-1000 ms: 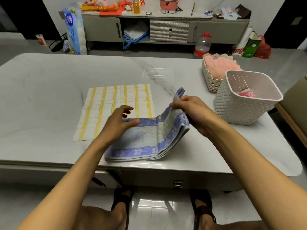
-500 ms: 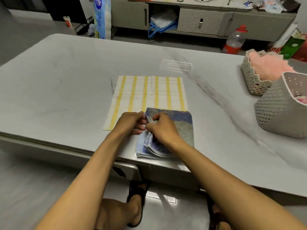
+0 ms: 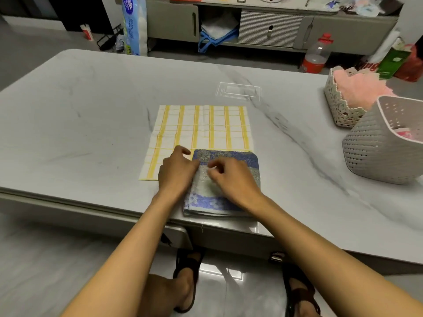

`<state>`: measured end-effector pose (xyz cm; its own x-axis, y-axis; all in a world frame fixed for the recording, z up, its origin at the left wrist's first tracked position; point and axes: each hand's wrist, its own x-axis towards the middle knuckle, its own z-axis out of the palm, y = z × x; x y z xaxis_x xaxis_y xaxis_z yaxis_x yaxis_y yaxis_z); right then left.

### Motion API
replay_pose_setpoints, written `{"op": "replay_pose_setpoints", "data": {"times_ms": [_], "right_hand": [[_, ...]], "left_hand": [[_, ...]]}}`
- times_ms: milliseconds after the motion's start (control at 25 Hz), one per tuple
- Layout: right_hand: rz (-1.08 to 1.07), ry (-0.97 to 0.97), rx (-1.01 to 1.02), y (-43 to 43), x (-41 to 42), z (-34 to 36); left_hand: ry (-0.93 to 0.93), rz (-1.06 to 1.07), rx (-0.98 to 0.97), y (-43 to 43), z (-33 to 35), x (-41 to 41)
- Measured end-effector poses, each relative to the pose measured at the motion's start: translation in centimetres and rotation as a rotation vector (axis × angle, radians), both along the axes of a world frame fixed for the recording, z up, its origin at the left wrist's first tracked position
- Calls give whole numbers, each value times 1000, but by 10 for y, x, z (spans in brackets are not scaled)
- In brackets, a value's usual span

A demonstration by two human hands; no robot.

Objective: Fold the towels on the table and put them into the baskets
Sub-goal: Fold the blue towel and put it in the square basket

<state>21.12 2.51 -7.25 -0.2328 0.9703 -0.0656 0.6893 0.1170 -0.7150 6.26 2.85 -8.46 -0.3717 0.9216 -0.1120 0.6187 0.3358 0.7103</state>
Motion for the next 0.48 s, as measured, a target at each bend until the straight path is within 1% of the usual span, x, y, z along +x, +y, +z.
{"op": "replay_pose_setpoints", "data": {"times_ms": [80,120,160,200,280,360,480], "right_hand": [[-27,-253,311,-1,26,-2],[-21,-349,390,-3,37,-5],[7,-416,394,-5,43,-13],[45,-460,346,-7,46,-23],[90,-493,246,-8,45,-44],[96,-491,211,-6,45,-53],[94,-472,194,-4,48,-50]], "left_hand": [[326,-77,184,-5,5,11],[419,-142,290,-7,6,17],[487,-239,347,-9,4,24],[545,-349,338,-9,-2,28],[580,-507,167,-10,-21,28],[534,-530,9,-12,-37,21],[552,-518,-27,-11,-41,18]]}}
